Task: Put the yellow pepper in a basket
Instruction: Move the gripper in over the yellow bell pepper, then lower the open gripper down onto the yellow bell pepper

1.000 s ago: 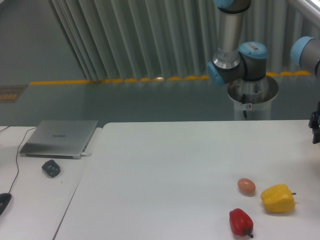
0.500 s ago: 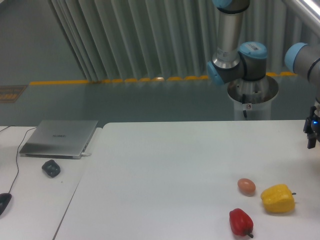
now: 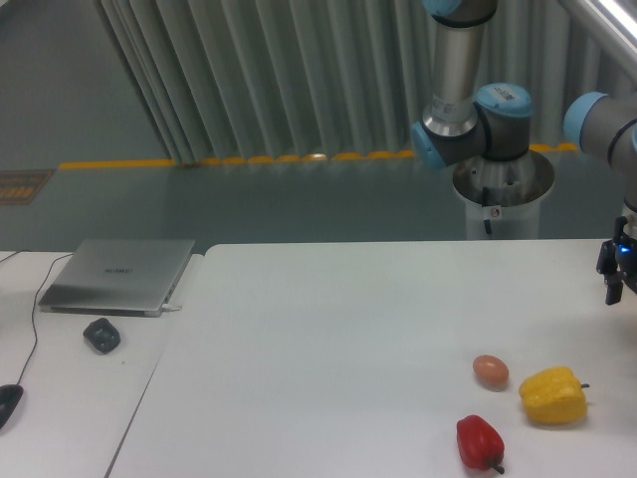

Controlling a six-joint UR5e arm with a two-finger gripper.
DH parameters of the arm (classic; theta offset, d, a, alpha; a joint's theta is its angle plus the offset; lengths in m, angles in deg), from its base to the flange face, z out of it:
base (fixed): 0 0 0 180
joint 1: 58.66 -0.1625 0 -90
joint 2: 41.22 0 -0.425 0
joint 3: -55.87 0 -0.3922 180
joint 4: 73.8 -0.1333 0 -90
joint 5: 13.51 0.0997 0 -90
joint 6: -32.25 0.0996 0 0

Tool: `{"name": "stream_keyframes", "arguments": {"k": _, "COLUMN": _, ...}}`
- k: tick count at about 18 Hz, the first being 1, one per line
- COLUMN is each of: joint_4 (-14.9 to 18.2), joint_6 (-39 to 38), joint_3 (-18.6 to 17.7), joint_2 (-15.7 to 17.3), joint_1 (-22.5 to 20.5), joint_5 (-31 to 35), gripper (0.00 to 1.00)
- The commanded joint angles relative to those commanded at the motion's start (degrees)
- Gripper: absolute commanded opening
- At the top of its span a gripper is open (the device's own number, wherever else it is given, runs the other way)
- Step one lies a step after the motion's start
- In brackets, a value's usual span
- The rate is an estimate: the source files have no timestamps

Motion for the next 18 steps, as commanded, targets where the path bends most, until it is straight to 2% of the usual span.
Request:
{"name": "stream_keyframes", "arguments": {"k": 6, "joint_4": -2.2, "joint_6": 1.7, "joint_3": 1.1, "joint_2": -2.2, "joint_1": 2.5, "joint_5": 1.0, "gripper": 1.00}}
{"name": "stream_keyframes", "arguments": {"k": 10, "joint_4": -4.7, "joint_6": 1.5, "joint_3": 1.5, "joint_2": -4.6, "joint_1": 7.1, "joint_5": 6.6, "gripper": 1.00}}
{"name": "stream_keyframes", "arguments": {"k": 12, "joint_4": -4.9, "joint_6": 1.1, "joint_3": 2.5, "joint_2": -5.8, "joint_1": 8.6, "joint_5": 7.4, "gripper": 1.00}}
{"name": "stream_keyframes", "arguments": {"k": 18, "joint_4": -5.0, "joint_6": 0.2, "joint_3": 1.9, "joint_2": -6.2, "joint_1": 9.5, "joint_5": 7.9, "gripper": 1.00}}
